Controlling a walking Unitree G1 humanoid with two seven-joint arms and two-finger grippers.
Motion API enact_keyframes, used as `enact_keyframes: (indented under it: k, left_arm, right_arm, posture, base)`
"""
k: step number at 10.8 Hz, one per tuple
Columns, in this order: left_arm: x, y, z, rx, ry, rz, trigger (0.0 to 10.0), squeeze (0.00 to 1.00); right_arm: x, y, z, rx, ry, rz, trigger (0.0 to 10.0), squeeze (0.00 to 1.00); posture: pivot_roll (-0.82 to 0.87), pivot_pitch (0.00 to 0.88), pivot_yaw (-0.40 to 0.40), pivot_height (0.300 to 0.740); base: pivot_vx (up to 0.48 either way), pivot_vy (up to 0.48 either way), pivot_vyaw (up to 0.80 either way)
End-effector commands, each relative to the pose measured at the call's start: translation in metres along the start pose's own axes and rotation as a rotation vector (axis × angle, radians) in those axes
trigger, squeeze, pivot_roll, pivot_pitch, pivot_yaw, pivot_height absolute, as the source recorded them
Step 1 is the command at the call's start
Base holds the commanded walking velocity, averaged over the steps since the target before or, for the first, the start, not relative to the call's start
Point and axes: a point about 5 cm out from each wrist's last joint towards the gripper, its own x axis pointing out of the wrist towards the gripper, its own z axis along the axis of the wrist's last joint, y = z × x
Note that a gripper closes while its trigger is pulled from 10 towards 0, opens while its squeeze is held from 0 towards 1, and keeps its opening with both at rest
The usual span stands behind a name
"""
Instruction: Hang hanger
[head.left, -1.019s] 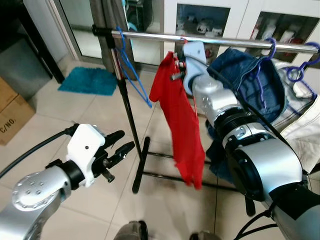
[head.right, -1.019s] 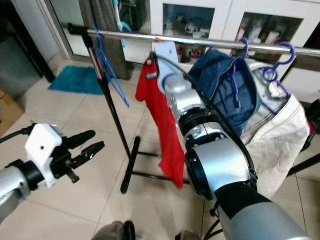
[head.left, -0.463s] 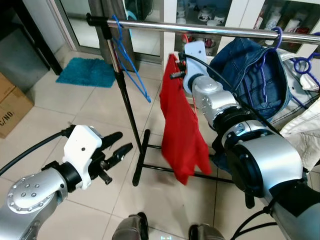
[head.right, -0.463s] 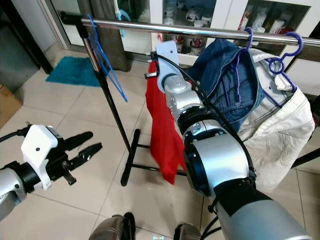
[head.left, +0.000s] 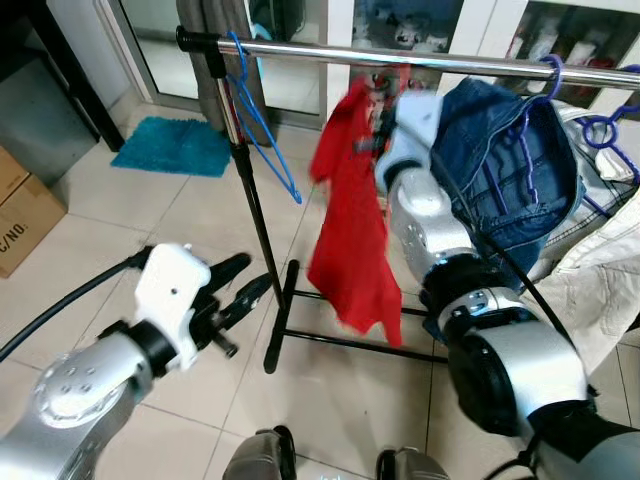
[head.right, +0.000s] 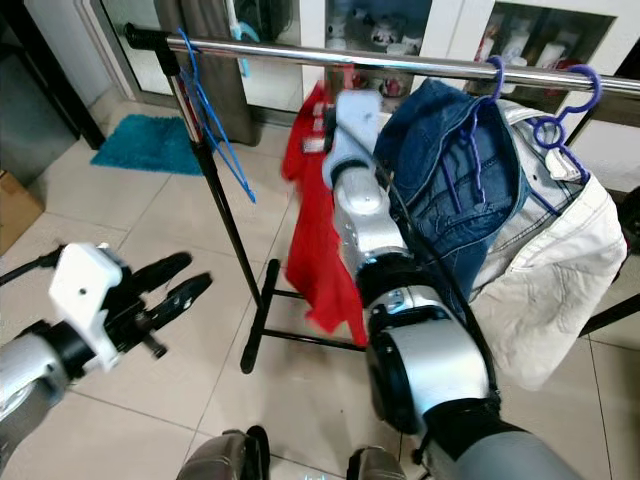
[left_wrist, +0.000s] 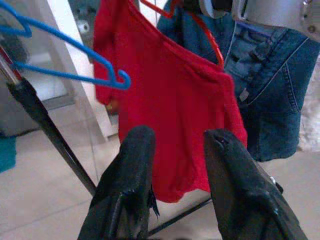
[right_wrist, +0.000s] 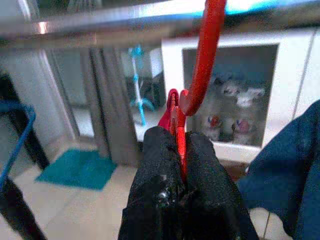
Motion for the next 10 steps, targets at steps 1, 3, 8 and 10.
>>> enact_keyframes:
  k: [1,3,8,10]
  left_arm:
    - [-0.001,0.003,0.000,0.013,0.000,0.011,10.0,0.00]
    - [-0.003,0.008,0.004,0.020,-0.011,0.021,10.0,0.00]
    - [-0.012,0.010,0.008,0.025,0.024,-0.016,10.0,0.00]
    - [-0.019,0.008,0.009,0.017,0.041,-0.020,10.0,0.00]
  right_arm:
    - [0.004,0.003,0.016,0.040,-0.066,-0.029,10.0,0.00]
    - [0.010,0.006,0.022,0.033,-0.036,-0.047,10.0,0.00]
    - [0.025,0.014,0.032,-0.111,0.188,-0.038,10.0,0.00]
    - [0.028,0.017,0.042,-0.106,0.182,-0.046,10.0,0.00]
  posture:
    - [0.07,0.122,0.063,0.740]
    - [0.08,0.127,0.070,0.740]
    - [0.09,0.237,0.069,0.740]
    - [0.10,0.280,0.065,0.740]
  base:
    - [0.000,0.000,0.00]
    - [0.000,0.000,0.00]
    - [0.000,0.000,0.00]
    - [0.000,0.000,0.00]
